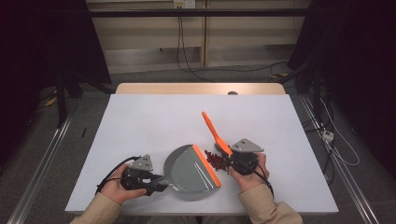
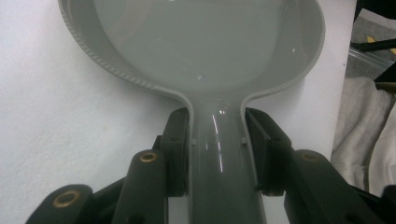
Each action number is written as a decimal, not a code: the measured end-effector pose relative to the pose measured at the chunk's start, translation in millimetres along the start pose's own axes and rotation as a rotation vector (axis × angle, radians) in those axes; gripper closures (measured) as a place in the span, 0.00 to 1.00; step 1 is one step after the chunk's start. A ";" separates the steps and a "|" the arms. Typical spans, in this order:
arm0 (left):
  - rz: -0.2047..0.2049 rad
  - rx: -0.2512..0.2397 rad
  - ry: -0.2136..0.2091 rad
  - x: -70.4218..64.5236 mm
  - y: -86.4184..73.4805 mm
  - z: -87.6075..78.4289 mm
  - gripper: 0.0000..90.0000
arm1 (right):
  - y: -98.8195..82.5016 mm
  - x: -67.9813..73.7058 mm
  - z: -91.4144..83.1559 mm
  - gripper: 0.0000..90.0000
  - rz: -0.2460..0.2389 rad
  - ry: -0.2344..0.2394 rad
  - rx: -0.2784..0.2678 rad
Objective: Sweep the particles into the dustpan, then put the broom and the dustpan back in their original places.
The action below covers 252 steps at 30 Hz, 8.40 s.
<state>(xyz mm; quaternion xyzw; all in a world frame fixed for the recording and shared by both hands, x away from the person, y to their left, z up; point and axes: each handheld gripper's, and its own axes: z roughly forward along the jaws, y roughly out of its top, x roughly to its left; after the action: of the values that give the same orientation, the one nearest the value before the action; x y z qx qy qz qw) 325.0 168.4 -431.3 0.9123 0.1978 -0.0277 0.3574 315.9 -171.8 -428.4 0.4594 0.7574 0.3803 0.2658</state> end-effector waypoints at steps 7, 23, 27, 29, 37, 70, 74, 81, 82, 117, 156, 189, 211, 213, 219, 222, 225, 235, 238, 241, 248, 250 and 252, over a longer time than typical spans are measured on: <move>-0.002 0.009 0.008 -1.8 2.4 2.1 0.70 | 1.0 7.5 1.6 0.79 0.018 0.009 -0.008; -0.005 0.014 -0.017 -0.6 8.0 6.6 0.70 | 2.4 17.2 5.3 0.79 0.056 0.035 -0.031; -0.005 0.023 -0.001 -1.2 8.6 6.2 0.70 | 2.8 21.2 6.0 0.79 0.064 0.037 -0.035; -0.004 0.022 -0.002 -1.1 8.7 6.2 0.70 | 3.0 23.6 6.5 0.79 0.063 0.036 -0.037; -0.009 0.022 -0.003 -1.0 8.9 6.4 0.70 | 4.0 31.9 9.1 0.78 0.076 0.040 -0.050; -0.024 -0.003 -0.013 -2.0 5.6 7.2 0.65 | 28.3 21.0 1.8 0.79 0.091 0.092 -0.145; -0.015 0.008 0.006 -4.4 7.4 9.3 0.59 | 19.7 4.1 4.9 0.79 0.087 0.045 -0.120; 0.022 0.037 0.064 -6.2 13.5 17.2 0.65 | 6.2 -8.9 8.7 0.79 0.098 0.016 -0.091; 0.026 0.045 0.058 -6.6 13.8 17.9 0.66 | 5.7 -9.3 8.4 0.79 0.098 0.017 -0.092; -0.093 -0.090 0.172 9.2 6.0 -7.1 0.71 | 1.8 -34.2 -5.7 0.79 0.118 0.012 -0.121; -0.334 -0.123 0.386 55.7 -13.0 -44.8 0.71 | -10.0 -71.0 -21.9 0.79 0.171 -0.030 -0.136; -0.477 -0.115 0.536 81.8 -23.5 -35.7 0.71 | -29.5 -128.1 -33.8 0.79 0.228 -0.196 -0.136; -0.523 -0.113 0.587 84.0 -25.8 -29.5 0.70 | -40.6 -131.3 -27.7 0.78 0.196 -0.256 -0.116; -0.527 -0.128 0.573 81.9 -25.8 -29.9 0.67 | -40.7 -129.1 -27.4 0.78 0.199 -0.253 -0.119; -0.533 -0.149 0.548 74.6 -25.0 -27.3 0.56 | -41.1 -123.0 -26.6 0.77 0.221 -0.228 -0.133; -0.537 -0.165 0.526 71.1 -24.5 -26.3 0.54 | -40.1 -118.5 -25.3 0.76 0.233 -0.209 -0.137; -0.535 -0.170 0.517 69.4 -24.8 -25.7 0.54 | -38.7 -113.1 -22.6 0.75 0.221 -0.202 -0.130; -0.520 -0.177 0.493 66.1 -23.9 -23.3 0.53 | -38.0 -106.0 -19.2 0.74 0.218 -0.193 -0.127; -0.518 -0.174 0.489 65.5 -23.6 -23.3 0.52 | -38.0 -105.5 -19.1 0.74 0.217 -0.192 -0.126; -0.522 -0.178 0.487 64.8 -23.0 -22.3 0.52 | -38.1 -104.4 -18.8 0.74 0.217 -0.188 -0.125; -0.510 -0.175 0.466 62.6 -23.0 -22.9 0.50 | -38.3 -100.0 -17.0 0.73 0.206 -0.178 -0.121; -0.515 -0.192 0.457 61.4 -23.3 -21.7 0.50 | -38.3 -98.7 -16.5 0.73 0.205 -0.174 -0.119; -0.506 -0.188 0.440 60.2 -23.0 -21.5 0.50 | -38.3 -97.3 -16.1 0.72 0.199 -0.163 -0.114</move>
<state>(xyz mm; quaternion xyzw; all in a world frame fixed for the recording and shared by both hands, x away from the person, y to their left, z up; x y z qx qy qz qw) 369.7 218.5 -441.7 0.7815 0.4919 0.1003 0.3705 327.3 -275.5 -445.5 0.5458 0.6612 0.4086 0.3131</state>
